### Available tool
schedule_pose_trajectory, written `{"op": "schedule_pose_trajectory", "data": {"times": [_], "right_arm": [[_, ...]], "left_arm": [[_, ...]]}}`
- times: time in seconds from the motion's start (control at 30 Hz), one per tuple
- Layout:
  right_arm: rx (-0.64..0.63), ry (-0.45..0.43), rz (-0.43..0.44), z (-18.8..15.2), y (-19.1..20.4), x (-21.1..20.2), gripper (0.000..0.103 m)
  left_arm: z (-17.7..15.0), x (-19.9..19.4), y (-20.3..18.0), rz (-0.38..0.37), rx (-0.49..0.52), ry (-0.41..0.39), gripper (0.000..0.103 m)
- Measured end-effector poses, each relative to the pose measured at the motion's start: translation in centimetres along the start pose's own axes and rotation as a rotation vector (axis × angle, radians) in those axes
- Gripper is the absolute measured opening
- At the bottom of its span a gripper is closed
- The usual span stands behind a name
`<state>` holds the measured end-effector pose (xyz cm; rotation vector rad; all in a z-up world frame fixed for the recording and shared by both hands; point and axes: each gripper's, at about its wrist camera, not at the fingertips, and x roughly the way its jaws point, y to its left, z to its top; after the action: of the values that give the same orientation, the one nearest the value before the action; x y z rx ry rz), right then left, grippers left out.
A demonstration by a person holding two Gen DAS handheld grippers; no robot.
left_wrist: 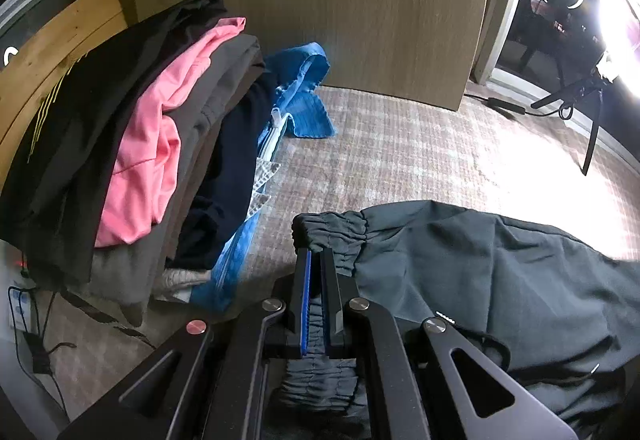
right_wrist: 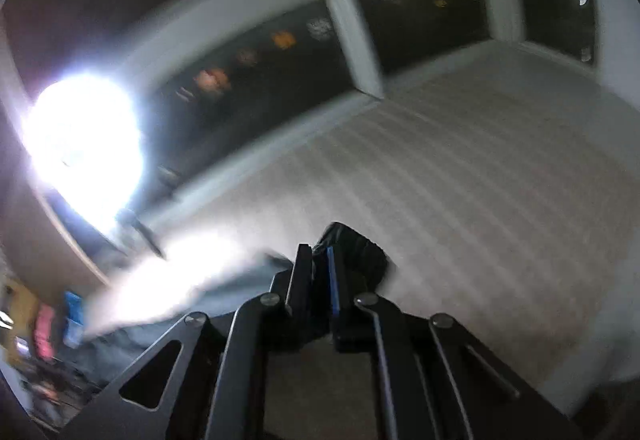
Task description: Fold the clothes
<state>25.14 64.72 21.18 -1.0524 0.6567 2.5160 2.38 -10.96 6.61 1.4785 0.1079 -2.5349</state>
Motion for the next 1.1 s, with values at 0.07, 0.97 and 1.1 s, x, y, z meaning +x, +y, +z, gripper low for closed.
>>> {"op": "schedule_pose_trajectory", "data": {"times": [0.07,0.97,1.1], "right_arm": [[0.011,0.164,-0.051,-1.8,-2.1,2.8,0.059],[-0.284,0.335,-0.069,-1.4,1.5,20.8,0.031],[-0.293,0.345,-0.089,-1.2,1.4,21.0,0.029]], "left_arm": [[-0.2,0.2,-0.1,0.004,0.008,0.005,0.004],[-0.8,0.6,0.3,-0.013,0.012,0.029,0.030],[0.2,2.7,-0.6,-0.009,0.041,0.046,0.047]]}}
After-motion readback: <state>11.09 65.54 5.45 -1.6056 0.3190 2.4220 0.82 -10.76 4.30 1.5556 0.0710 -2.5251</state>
